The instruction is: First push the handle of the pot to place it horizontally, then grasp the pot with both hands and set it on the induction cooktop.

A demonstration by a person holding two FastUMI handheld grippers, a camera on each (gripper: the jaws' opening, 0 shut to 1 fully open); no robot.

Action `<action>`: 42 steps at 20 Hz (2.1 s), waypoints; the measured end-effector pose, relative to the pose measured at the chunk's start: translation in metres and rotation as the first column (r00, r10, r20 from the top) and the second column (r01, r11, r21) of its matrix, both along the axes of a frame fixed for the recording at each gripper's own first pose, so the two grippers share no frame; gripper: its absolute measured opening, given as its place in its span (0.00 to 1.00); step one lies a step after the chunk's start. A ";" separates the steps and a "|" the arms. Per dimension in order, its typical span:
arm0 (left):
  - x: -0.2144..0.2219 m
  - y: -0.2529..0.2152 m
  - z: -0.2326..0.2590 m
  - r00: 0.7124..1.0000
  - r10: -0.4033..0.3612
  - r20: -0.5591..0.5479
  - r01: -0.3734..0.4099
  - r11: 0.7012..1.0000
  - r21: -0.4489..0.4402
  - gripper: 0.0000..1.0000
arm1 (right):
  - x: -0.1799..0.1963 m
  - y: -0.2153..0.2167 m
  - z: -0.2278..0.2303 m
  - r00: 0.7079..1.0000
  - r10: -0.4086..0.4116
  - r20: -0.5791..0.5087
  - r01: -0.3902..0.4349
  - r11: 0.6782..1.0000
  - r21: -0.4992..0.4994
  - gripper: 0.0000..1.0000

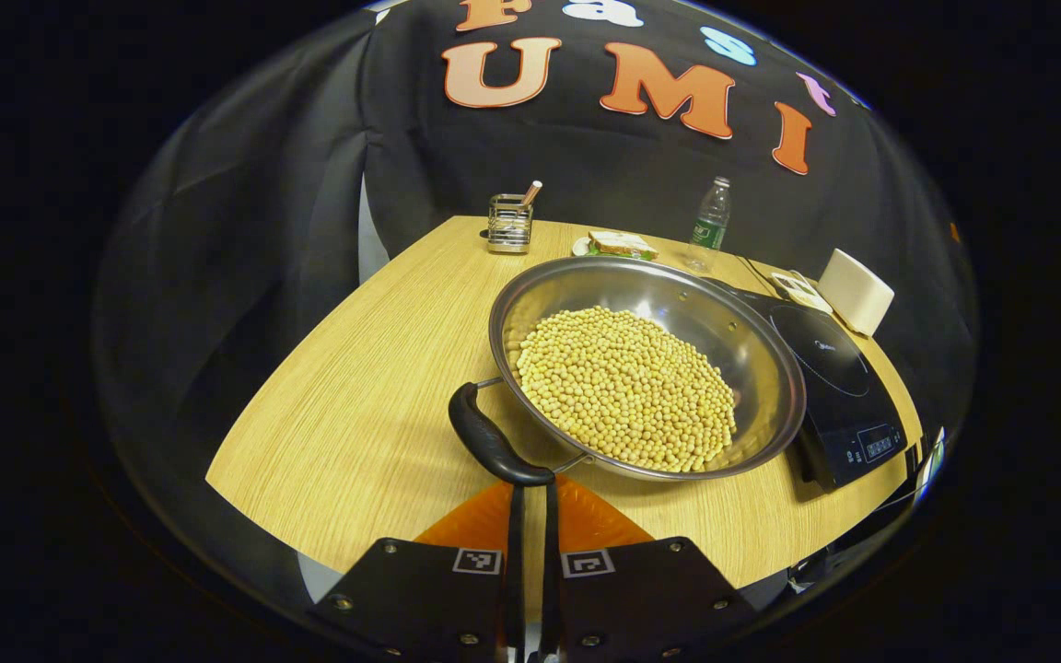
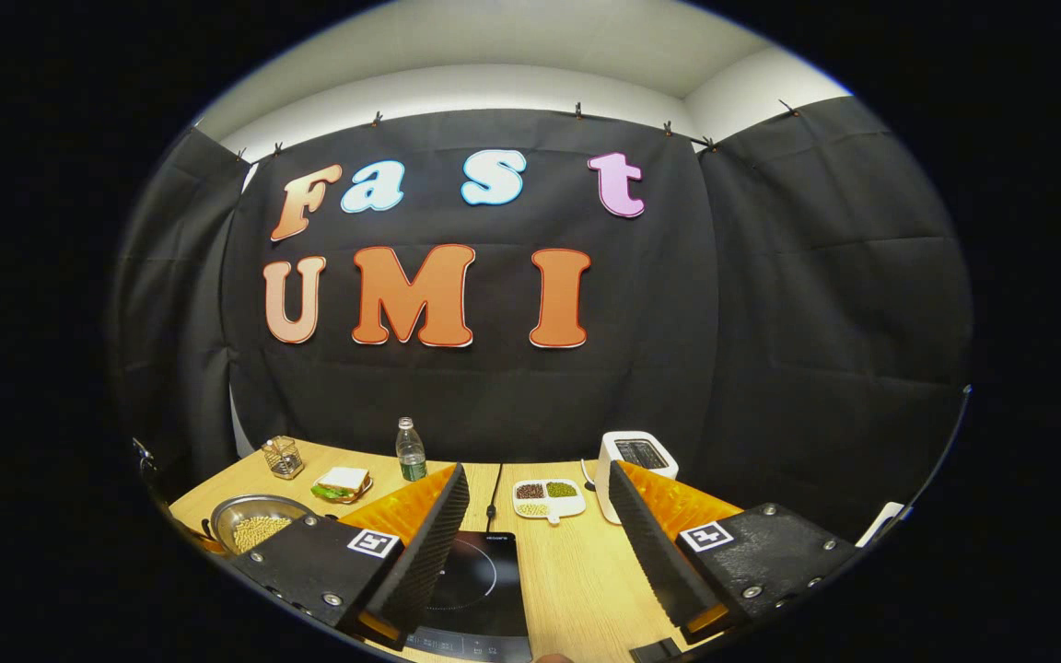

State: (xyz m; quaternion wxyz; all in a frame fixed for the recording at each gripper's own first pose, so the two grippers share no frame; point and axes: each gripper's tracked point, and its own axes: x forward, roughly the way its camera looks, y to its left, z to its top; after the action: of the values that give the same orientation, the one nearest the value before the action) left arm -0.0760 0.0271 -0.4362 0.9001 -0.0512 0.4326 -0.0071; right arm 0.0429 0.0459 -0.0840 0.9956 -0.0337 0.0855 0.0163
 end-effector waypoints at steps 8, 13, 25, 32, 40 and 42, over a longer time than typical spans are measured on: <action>0.016 0.026 -0.004 1.000 -0.027 0.017 0.026 0.999 0.038 0.09 | 0.007 0.008 -0.004 1.000 -0.017 0.000 0.017 1.000 -0.001 0.95; 0.031 0.039 -0.008 0.999 -0.039 0.020 0.037 0.998 0.056 0.09 | 0.014 0.015 -0.020 0.999 -0.031 -0.028 0.031 0.999 -0.013 0.95; 0.061 0.066 -0.017 0.998 -0.049 0.026 0.048 0.997 0.060 0.09 | 0.027 0.035 -0.031 0.998 -0.050 -0.028 0.050 0.999 -0.005 0.95; 0.077 0.077 -0.023 0.998 -0.057 0.028 0.055 0.996 0.073 0.09 | 0.034 0.041 -0.039 0.997 -0.066 -0.041 0.066 0.998 -0.011 0.95; 0.093 0.084 -0.028 0.998 -0.059 0.026 0.057 0.997 0.058 0.08 | 0.035 0.043 -0.040 0.996 -0.070 -0.052 0.069 0.997 -0.024 0.95; 0.098 0.086 -0.029 0.998 -0.054 0.027 0.053 0.997 0.051 0.08 | 0.035 0.044 -0.041 0.996 -0.067 -0.060 0.066 0.997 -0.025 0.95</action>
State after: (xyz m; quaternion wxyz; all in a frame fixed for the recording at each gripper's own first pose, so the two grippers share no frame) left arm 0.0221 0.1133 -0.4653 0.9065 -0.0168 0.4213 -0.0210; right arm 0.0778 0.0896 -0.1252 0.9921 -0.0420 0.1169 -0.0170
